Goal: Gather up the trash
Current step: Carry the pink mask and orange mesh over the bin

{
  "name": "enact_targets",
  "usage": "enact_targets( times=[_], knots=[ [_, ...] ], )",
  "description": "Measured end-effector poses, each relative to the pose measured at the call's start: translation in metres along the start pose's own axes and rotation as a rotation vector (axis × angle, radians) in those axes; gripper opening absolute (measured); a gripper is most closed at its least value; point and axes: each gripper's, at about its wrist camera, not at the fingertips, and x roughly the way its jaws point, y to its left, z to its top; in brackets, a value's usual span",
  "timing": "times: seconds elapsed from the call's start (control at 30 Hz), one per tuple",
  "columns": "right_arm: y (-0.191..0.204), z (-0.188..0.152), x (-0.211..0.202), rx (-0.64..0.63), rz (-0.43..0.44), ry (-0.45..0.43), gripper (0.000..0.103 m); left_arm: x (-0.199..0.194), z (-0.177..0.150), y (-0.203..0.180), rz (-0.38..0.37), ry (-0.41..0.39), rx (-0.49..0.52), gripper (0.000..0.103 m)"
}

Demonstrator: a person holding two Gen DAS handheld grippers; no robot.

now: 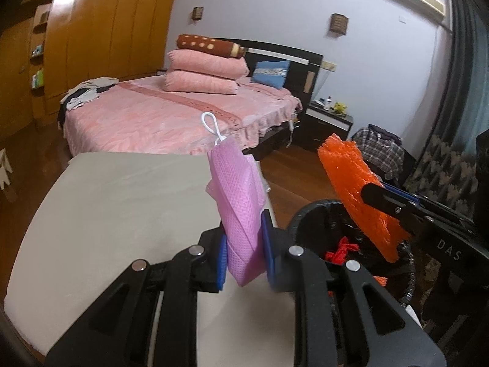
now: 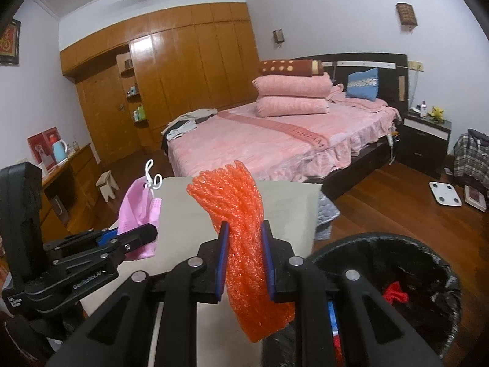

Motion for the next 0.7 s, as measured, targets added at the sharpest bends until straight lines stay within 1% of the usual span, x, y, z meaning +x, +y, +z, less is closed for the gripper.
enact_targets(
  times=[0.17,0.2,0.33,0.57,0.7],
  knots=[
    [-0.019,-0.002,-0.024,0.013,-0.040,-0.029,0.020,-0.001,0.000,-0.023,-0.039,-0.007,0.028,0.019],
    [-0.022,-0.003,-0.028,0.016,-0.045,-0.033,0.022,-0.001,0.001,-0.026,-0.046,-0.009,0.036,0.019],
    [-0.038,-0.007,-0.044,0.021,-0.086,-0.054,0.023,0.001,0.001,-0.052,-0.085,-0.015,0.073,0.020],
    [-0.065,-0.012,-0.060,0.039,-0.156,-0.069,0.023,0.018,-0.001,-0.093,-0.149,-0.007,0.141,0.020],
    [-0.084,-0.017,-0.064,0.056,-0.202,-0.065,0.023,0.038,-0.007,-0.114,-0.187,0.019,0.173,0.020]
  ],
)
